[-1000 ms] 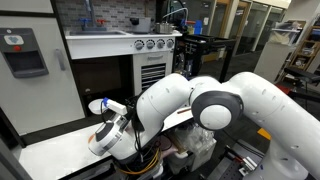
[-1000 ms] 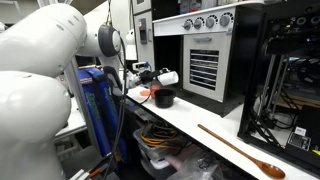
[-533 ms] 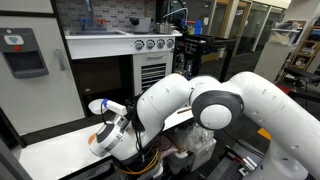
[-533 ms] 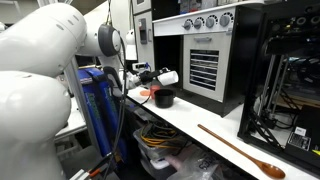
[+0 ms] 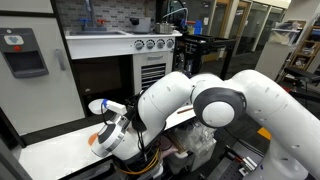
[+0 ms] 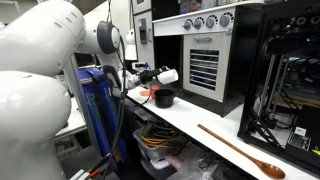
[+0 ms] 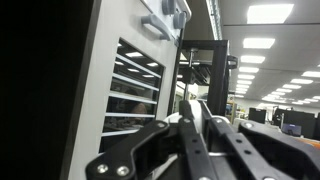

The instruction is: Pour the contents of the white cup into the bowl

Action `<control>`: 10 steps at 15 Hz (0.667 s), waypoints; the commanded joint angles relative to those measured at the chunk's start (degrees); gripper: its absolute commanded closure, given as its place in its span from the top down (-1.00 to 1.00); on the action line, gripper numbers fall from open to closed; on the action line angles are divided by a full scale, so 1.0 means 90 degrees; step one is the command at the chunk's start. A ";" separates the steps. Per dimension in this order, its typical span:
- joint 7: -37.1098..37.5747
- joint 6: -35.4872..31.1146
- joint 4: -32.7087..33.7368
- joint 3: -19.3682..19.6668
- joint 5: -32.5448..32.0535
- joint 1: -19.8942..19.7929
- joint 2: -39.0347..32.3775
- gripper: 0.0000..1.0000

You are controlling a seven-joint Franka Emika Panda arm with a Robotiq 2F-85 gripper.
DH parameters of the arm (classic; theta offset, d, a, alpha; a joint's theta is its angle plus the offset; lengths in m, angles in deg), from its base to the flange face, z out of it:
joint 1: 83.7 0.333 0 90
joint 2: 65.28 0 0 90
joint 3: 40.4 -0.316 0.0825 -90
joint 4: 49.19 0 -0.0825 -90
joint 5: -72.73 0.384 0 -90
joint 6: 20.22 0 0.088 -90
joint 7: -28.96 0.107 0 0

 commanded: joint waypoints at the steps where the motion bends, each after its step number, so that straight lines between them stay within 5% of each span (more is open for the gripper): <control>1: -0.0237 -0.0142 -0.0554 -0.0063 -0.0231 -0.0084 0.0405 -0.95; 10: -0.0265 -0.0056 -0.0742 -0.0097 -0.0339 -0.0127 0.0520 -0.95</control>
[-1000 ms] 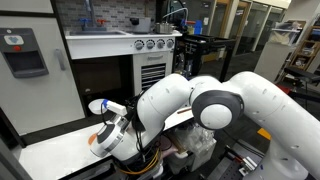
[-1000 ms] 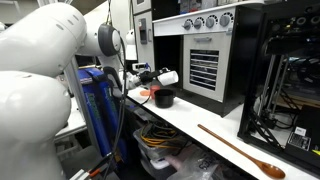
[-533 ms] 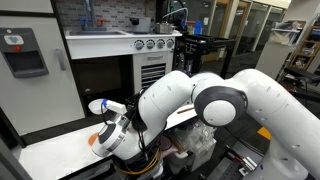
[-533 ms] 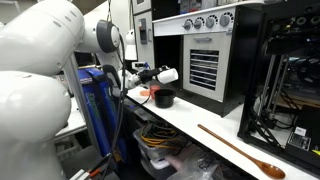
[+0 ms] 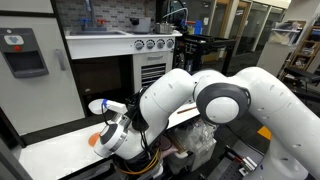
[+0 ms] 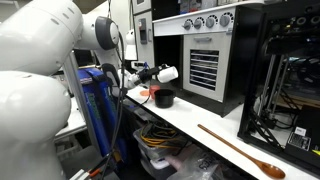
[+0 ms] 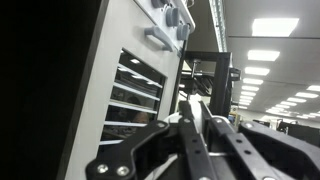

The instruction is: Pour the contents of the white cup into the bowl

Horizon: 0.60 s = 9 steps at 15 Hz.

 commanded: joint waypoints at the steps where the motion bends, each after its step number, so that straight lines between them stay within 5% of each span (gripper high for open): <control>1: 0.0018 0.0000 -0.0240 -0.0106 -0.0049 -0.0134 0.0231 -0.95; 9: 0.1143 0.0552 0.0275 -0.0286 0.0662 -0.0359 0.0185 -0.95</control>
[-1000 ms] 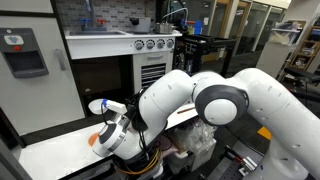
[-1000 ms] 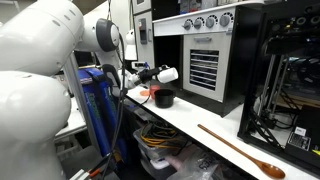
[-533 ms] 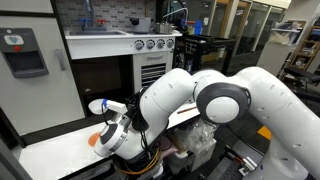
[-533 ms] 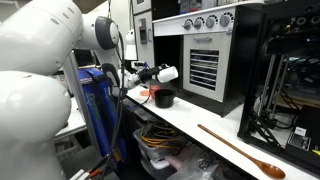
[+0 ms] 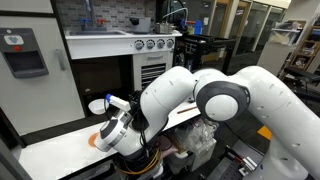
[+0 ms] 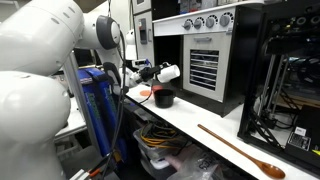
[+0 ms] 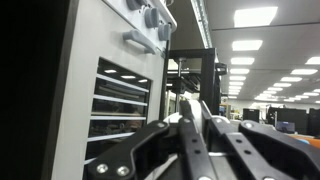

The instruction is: Pour the contents of the white cup into the bowl

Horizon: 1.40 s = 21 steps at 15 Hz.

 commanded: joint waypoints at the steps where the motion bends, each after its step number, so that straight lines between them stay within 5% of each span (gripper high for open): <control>1: 0.0747 0.0261 0.0228 -0.0310 0.0543 -0.0267 0.0153 -0.95; 21: 0.3645 0.0113 0.1326 -0.0803 0.1923 -0.0426 0.0581 -0.95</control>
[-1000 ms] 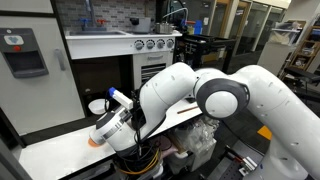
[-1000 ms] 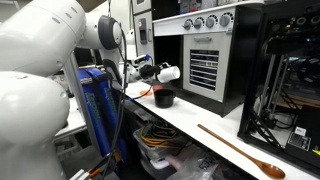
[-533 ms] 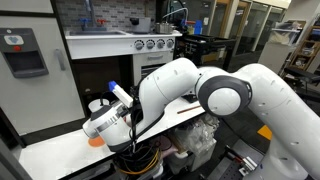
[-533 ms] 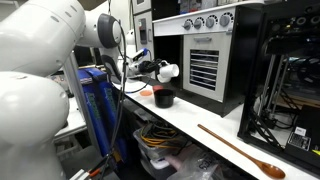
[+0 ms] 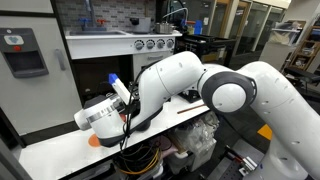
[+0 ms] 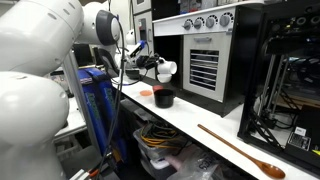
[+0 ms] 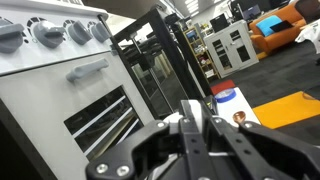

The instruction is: Pour the contents of the white cup into the bowl

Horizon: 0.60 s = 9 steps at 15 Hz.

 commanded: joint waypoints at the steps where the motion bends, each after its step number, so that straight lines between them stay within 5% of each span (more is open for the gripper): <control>1: 0.0530 -0.0226 0.0111 -0.0204 0.0481 -0.0171 0.0274 -0.95; 9: 0.1684 -0.0627 -0.0043 -0.0263 0.1145 -0.0275 0.0969 -0.95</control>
